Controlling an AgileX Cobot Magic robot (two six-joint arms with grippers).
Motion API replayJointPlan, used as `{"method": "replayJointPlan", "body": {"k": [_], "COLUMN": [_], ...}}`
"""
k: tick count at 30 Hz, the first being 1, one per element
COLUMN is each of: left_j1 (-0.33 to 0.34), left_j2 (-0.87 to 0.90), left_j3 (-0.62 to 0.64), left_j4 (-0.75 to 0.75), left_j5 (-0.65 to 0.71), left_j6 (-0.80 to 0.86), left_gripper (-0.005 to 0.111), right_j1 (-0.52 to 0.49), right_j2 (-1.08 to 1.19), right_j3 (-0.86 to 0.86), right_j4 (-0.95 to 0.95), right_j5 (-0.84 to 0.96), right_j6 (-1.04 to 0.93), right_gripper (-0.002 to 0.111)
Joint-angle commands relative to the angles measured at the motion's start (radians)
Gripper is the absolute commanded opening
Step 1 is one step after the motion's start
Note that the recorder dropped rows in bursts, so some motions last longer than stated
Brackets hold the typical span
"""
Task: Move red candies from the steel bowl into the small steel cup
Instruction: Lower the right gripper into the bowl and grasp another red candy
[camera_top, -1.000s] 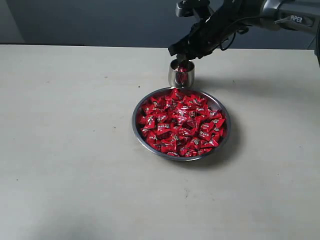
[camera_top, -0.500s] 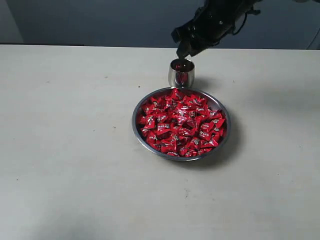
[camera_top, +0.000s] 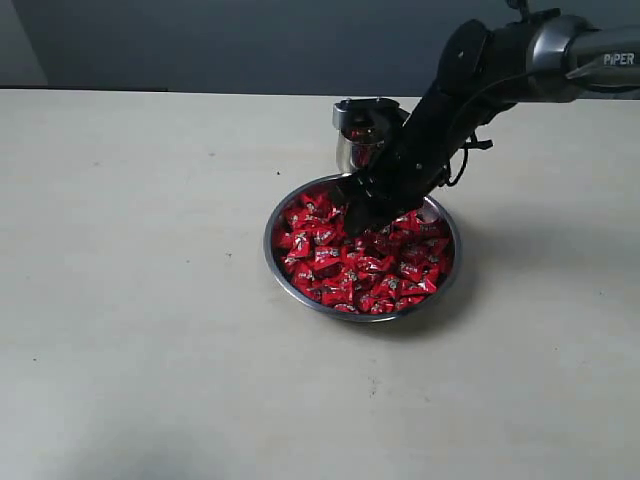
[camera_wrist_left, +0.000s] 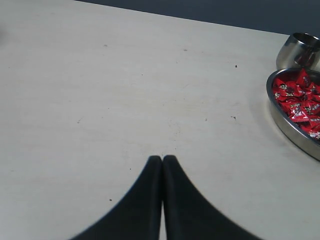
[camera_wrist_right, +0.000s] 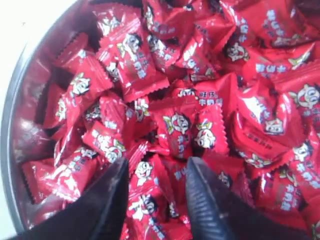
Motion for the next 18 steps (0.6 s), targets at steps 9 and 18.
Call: {"method": "replayJointPlan", "body": {"k": [9,18], "left_j1": [0.003,0.003], "left_j2": [-0.004,-0.004], "left_j3": [0.000,0.000], "left_j4": [0.000,0.000], "left_j5": [-0.005,-0.005], "left_j6": [-0.002,-0.002], "left_gripper": [0.000,0.000], "right_j1": [0.005,-0.035], "right_j2": [-0.024,-0.215], "right_j3": [0.006,0.006], "right_j4": [-0.101,-0.101], "right_j5": [0.005,-0.055], "right_j6": [0.046,0.049], "right_gripper": [0.000,-0.001]}}
